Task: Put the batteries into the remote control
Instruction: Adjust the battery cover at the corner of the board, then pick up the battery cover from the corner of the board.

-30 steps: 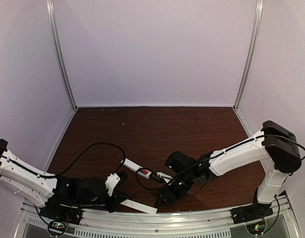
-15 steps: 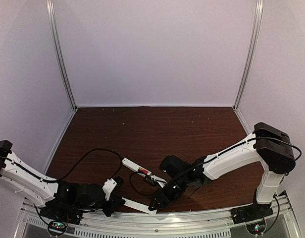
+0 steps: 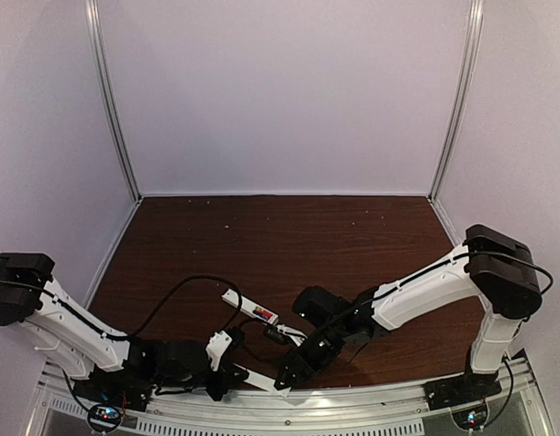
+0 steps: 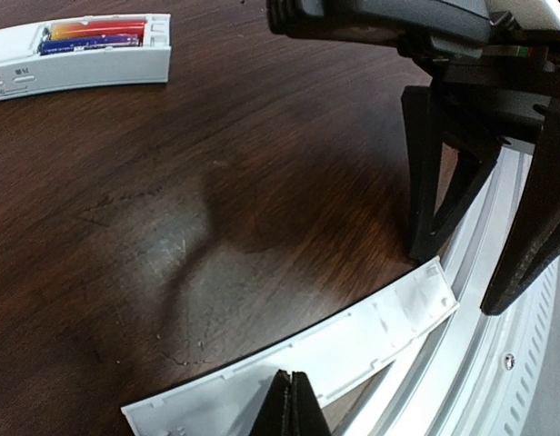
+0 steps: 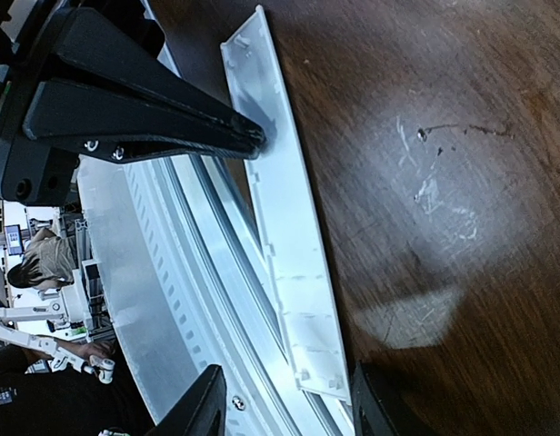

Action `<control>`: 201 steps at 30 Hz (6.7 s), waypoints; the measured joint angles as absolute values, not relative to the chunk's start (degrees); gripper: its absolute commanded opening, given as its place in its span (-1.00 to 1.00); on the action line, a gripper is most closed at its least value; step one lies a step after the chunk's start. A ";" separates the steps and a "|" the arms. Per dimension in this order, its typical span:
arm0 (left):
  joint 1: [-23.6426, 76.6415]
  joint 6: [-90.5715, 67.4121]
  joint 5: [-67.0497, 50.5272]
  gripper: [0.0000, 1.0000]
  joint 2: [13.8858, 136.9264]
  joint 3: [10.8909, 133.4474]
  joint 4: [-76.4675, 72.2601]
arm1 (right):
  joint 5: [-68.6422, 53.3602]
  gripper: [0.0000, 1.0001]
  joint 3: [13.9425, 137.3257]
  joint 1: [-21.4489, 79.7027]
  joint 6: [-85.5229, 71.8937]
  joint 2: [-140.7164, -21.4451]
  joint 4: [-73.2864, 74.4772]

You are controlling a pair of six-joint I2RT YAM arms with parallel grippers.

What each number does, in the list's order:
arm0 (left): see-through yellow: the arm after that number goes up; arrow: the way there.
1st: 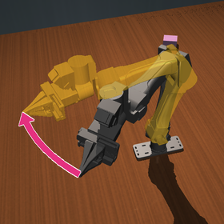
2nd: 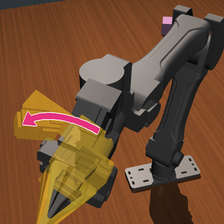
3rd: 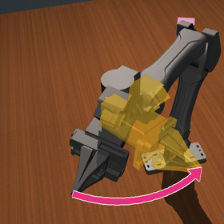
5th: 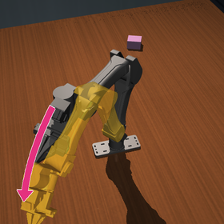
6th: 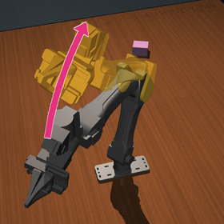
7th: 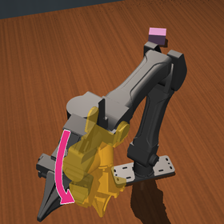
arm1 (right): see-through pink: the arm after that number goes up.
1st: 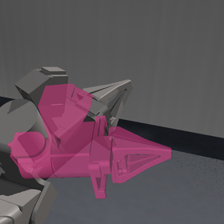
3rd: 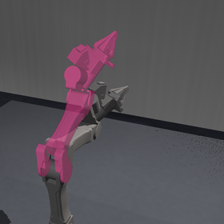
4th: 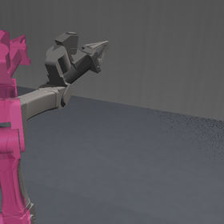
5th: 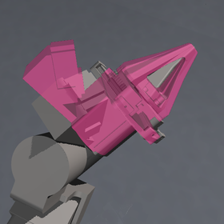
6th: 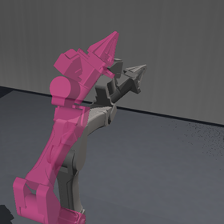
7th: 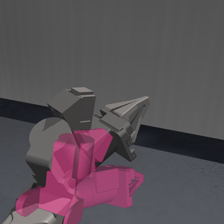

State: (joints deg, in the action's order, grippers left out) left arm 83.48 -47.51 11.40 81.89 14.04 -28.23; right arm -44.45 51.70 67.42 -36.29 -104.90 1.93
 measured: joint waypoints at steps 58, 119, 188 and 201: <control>84.60 -50.87 16.12 -1.00 87.92 17.85 -30.94 | -47.40 0.00 46.72 66.43 -48.75 -99.81 -0.60; 69.06 -46.41 12.91 -1.00 76.07 16.58 -14.00 | -33.15 0.09 50.63 65.73 -54.28 -102.85 -1.32; 67.22 36.84 4.40 0.10 92.79 53.36 40.14 | -26.63 0.25 59.57 42.81 -24.14 -81.89 33.23; 67.29 36.77 1.48 0.12 94.28 54.02 39.64 | -26.50 0.25 60.93 41.91 -23.66 -82.15 33.85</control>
